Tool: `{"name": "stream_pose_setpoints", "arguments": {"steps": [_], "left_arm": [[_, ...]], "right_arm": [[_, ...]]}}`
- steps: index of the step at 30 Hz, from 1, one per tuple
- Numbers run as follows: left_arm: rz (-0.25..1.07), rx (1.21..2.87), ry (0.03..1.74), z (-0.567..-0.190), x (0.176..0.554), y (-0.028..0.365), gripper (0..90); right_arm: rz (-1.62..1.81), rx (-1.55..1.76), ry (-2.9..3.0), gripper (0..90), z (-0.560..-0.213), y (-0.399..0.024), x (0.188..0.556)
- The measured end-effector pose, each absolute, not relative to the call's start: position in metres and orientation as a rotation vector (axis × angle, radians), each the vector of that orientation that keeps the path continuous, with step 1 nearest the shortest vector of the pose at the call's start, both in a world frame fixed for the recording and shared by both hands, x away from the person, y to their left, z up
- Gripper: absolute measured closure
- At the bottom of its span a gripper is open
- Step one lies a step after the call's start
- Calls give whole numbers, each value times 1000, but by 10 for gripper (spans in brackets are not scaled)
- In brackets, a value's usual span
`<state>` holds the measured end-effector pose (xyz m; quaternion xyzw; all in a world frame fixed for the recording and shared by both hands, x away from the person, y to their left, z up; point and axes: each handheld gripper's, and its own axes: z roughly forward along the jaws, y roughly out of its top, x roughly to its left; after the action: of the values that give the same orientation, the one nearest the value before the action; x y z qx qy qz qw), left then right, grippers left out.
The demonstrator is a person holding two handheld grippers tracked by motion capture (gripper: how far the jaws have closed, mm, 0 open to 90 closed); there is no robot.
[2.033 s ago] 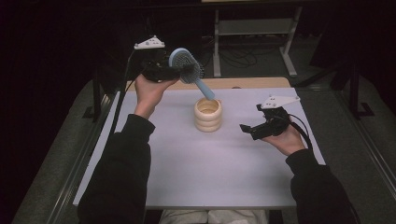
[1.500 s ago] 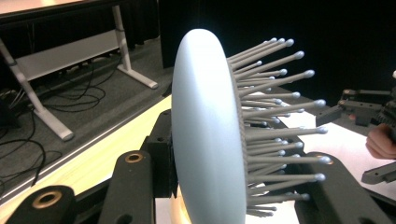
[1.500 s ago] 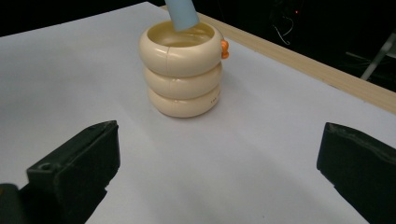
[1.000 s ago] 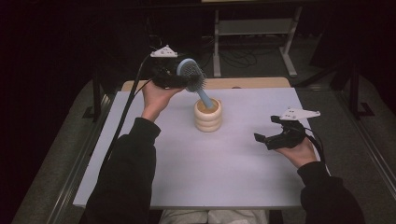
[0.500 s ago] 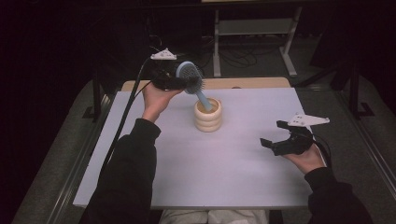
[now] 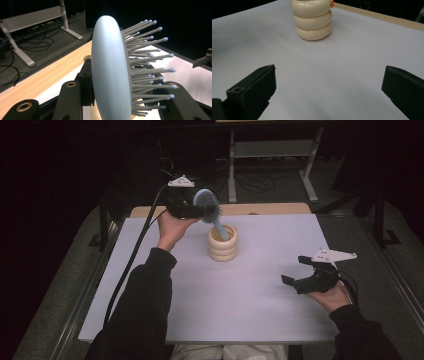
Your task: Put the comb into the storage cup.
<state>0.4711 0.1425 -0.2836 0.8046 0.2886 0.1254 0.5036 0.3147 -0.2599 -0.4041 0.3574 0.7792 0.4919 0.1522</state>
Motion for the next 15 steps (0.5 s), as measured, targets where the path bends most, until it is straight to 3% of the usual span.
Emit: {"name": "stream_pose_setpoints", "arguments": {"steps": [15], "left_arm": [[255,1924,727,-301,478,134,543]], "right_arm": [[1436,1032,2228,0,-408,-265,305]]}}
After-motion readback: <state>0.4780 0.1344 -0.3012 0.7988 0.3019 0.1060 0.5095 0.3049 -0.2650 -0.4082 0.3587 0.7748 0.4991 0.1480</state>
